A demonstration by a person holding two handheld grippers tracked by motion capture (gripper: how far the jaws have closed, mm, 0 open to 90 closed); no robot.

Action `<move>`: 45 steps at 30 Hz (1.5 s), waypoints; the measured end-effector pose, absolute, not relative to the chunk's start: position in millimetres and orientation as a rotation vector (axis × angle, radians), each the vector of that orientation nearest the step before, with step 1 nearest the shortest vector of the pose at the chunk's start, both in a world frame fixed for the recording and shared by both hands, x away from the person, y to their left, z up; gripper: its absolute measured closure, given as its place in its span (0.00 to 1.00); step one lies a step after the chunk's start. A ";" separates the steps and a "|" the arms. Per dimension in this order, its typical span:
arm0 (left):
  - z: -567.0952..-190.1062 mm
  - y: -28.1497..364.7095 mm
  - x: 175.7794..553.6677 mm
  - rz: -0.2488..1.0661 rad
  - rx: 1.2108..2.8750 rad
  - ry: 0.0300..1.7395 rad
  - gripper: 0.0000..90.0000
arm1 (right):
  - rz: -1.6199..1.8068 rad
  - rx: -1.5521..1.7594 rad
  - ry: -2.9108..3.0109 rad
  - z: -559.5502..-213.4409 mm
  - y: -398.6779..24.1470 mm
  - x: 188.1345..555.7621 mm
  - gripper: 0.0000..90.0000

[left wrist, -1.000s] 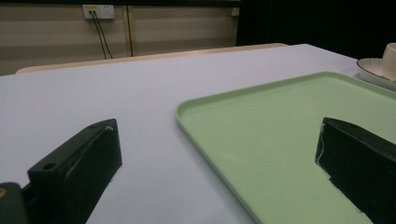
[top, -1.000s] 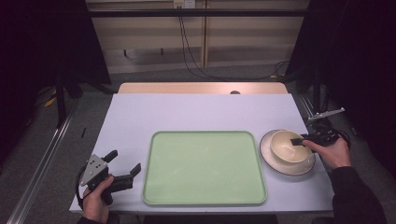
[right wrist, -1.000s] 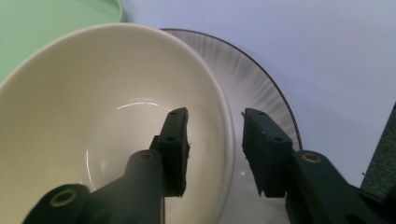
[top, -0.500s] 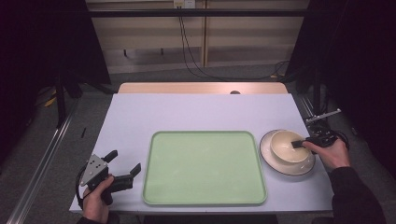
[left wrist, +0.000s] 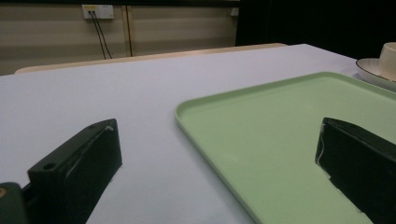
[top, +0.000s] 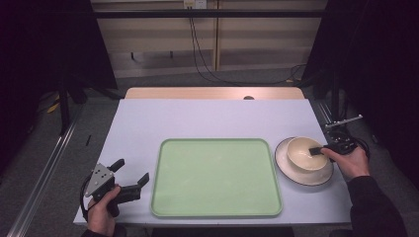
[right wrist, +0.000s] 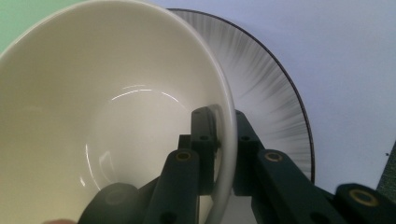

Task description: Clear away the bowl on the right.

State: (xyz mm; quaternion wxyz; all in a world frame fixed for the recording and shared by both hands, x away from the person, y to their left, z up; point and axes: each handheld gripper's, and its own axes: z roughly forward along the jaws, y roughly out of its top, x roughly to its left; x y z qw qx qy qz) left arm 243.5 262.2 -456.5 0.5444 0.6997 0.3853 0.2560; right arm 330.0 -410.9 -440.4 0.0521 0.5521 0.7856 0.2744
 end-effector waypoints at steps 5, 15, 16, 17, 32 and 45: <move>-456.6 261.9 243.6 0.605 1.655 0.918 0.00 | 0.842 1.694 2.375 -440.3 -411.3 329.9 0.93; -456.6 262.0 243.7 0.605 1.656 0.919 0.00 | 0.892 1.717 2.356 -439.6 -414.1 328.0 0.93; -456.6 262.0 243.7 0.605 1.656 0.919 0.00 | 0.892 1.717 2.356 -439.6 -414.1 328.0 0.93; -456.6 262.0 243.7 0.606 1.657 0.918 0.00 | 0.896 1.727 2.353 -439.4 -415.0 327.7 0.93; -456.6 262.2 243.7 0.596 1.652 0.914 0.00 | 0.966 1.724 2.317 -438.0 -416.2 326.7 0.93; -456.6 262.2 243.6 0.598 1.651 0.915 0.00 | 1.021 1.731 2.287 -433.9 -419.8 324.0 0.93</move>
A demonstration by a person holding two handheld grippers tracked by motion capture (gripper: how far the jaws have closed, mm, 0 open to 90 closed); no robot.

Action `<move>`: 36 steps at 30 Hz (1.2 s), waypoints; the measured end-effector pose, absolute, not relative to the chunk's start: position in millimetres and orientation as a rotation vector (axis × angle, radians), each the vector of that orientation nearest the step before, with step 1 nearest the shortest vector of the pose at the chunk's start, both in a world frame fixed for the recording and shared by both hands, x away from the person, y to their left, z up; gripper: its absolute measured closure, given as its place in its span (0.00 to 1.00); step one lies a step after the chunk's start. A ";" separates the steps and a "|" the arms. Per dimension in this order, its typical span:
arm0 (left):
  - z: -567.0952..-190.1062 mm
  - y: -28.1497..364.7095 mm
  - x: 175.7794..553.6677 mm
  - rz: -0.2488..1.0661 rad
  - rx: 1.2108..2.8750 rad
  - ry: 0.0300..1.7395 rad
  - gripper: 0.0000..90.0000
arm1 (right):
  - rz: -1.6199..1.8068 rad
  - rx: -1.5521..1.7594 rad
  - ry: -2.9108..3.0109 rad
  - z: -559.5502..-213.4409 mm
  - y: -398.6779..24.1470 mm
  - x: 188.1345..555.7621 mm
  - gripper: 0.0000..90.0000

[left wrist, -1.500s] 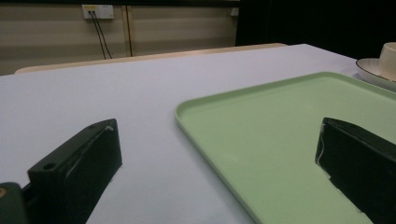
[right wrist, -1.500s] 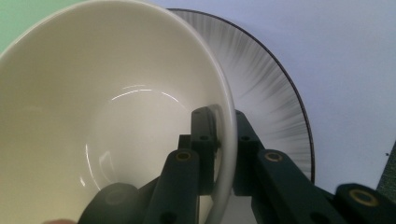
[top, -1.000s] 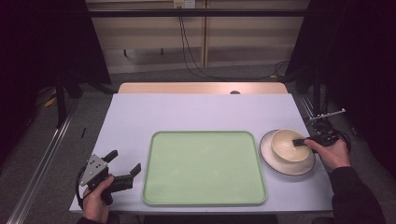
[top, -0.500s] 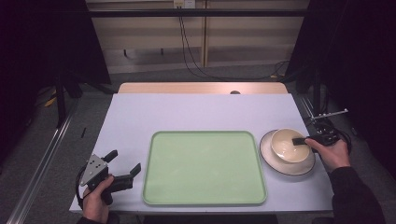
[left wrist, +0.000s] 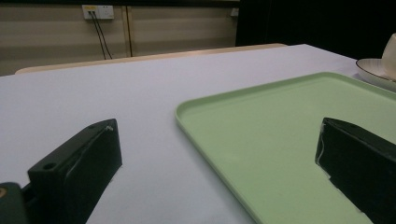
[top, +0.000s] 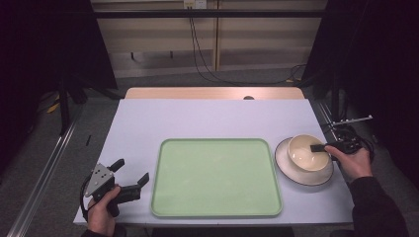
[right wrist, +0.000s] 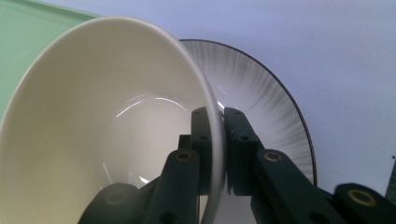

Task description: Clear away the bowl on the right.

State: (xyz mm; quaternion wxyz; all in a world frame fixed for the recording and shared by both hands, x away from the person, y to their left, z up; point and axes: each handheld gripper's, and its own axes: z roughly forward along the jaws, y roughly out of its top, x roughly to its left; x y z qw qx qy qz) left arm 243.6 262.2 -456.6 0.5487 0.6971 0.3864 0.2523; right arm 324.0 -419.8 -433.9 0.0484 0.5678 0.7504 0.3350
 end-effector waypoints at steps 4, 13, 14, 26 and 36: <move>-456.6 262.2 243.6 0.597 1.651 0.915 0.00 | 1.037 1.726 2.276 -431.9 -420.5 323.1 0.93; -456.4 262.3 243.6 0.597 1.653 0.911 0.00 | 1.083 1.721 2.258 -426.6 -421.1 320.1 0.93; -456.5 262.4 243.6 0.597 1.650 0.909 0.00 | 1.089 1.716 2.258 -426.1 -421.2 319.9 0.93; -456.5 262.3 243.7 0.599 1.650 0.912 0.00 | 1.163 1.693 2.227 -415.8 -422.8 315.8 0.93; -456.4 262.3 243.5 0.600 1.652 0.912 0.00 | 1.213 1.661 2.226 -407.8 -417.0 315.1 0.93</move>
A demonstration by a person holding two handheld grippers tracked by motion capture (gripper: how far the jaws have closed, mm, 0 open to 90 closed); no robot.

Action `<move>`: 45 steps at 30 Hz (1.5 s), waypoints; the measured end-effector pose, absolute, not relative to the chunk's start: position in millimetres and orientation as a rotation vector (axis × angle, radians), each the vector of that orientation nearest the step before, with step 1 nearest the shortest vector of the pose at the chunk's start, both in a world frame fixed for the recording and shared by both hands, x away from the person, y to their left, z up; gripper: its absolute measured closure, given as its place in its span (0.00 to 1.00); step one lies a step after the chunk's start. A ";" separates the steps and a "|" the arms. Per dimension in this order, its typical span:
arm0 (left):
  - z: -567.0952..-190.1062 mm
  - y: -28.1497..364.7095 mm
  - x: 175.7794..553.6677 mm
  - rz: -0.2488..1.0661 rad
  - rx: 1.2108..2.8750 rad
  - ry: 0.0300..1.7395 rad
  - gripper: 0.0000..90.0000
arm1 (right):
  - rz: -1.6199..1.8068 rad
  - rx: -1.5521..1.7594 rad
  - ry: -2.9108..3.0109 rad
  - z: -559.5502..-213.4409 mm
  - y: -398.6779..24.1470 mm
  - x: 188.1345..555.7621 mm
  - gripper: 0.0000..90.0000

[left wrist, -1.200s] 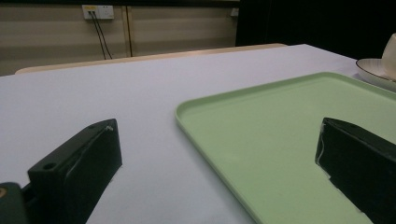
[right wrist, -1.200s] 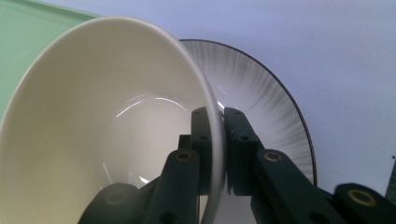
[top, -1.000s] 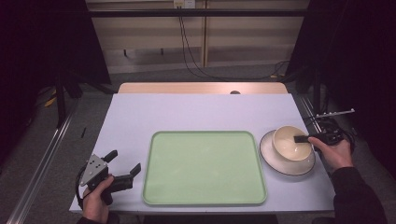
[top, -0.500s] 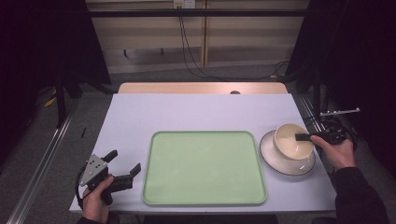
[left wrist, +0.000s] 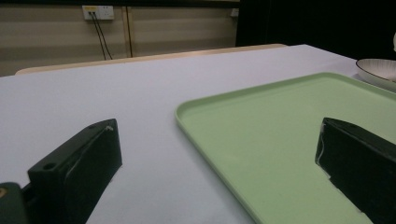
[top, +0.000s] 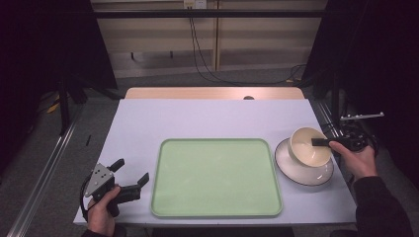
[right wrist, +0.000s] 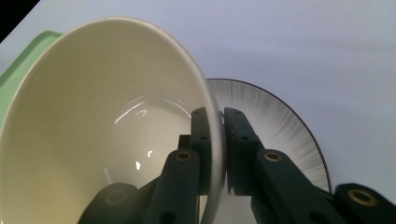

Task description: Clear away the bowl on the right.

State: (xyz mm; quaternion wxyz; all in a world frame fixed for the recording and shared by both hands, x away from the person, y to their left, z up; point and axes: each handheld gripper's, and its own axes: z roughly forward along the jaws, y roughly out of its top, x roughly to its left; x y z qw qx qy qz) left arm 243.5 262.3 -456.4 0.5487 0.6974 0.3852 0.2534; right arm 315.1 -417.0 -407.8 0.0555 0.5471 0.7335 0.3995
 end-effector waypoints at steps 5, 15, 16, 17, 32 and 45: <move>-456.4 262.3 243.5 0.601 1.652 0.914 0.00 | 1.232 1.653 2.218 -404.7 -414.9 314.7 0.93; -456.5 261.9 243.5 0.603 1.651 0.917 0.00 | 1.267 1.631 2.197 -396.1 -410.8 313.5 0.93; -456.4 262.0 243.5 0.605 1.652 0.917 0.00 | 1.279 1.627 2.196 -394.5 -409.7 313.5 0.93; -456.4 262.1 243.6 0.603 1.652 0.913 0.00 | 1.279 1.627 2.196 -394.5 -409.7 313.5 0.93; -456.4 262.2 243.4 0.602 1.649 0.918 0.00 | 1.307 1.588 2.221 -385.1 -391.0 320.3 0.93; -456.5 262.1 243.6 0.607 1.650 0.917 0.00 | 1.293 1.541 2.282 -379.7 -367.1 333.2 0.93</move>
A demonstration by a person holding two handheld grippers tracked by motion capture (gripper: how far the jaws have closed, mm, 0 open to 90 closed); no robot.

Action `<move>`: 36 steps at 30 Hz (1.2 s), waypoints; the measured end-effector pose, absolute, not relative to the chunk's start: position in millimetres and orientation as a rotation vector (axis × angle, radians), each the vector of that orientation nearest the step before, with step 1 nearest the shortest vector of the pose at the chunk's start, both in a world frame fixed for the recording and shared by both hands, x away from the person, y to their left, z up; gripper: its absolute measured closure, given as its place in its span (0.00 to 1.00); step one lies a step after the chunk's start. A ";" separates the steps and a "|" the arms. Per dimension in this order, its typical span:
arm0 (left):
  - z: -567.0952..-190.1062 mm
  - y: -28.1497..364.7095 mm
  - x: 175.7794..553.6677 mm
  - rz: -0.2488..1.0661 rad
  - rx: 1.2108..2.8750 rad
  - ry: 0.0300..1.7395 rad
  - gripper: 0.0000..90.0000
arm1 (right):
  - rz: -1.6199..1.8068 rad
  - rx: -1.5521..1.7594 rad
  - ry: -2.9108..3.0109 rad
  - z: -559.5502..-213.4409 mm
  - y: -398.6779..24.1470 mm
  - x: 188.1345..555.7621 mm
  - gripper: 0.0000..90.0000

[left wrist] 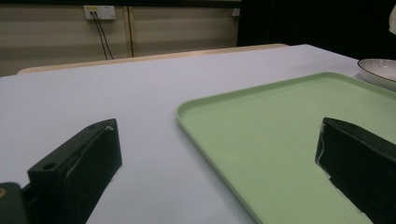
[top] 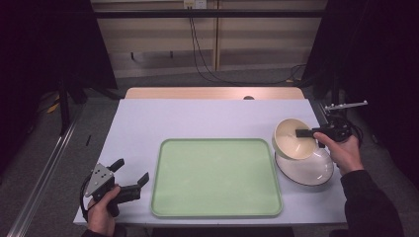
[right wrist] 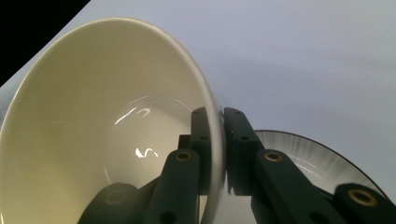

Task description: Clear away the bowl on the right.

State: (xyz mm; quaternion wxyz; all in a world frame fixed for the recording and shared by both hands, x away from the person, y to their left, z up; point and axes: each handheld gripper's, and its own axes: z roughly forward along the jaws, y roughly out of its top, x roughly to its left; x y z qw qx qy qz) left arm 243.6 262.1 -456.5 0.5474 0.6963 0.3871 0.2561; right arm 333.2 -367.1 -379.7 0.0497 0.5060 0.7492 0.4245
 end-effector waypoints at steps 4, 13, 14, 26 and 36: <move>-456.5 262.0 243.4 0.608 1.649 0.923 0.00 | 1.296 1.525 2.298 -376.5 -355.5 340.3 0.93; -456.5 262.0 243.5 0.607 1.649 0.921 0.00 | 1.303 1.510 2.313 -375.6 -342.2 351.5 0.93; -456.5 262.0 243.5 0.607 1.649 0.921 0.00 | 1.301 1.514 2.309 -376.0 -340.8 352.5 0.93; -456.5 262.4 243.6 0.604 1.651 0.918 0.00 | 1.297 1.519 2.330 -378.6 -324.4 371.0 0.93; -456.5 262.1 243.5 0.611 1.653 0.920 0.00 | 1.284 1.533 2.349 -388.8 -306.4 385.2 0.93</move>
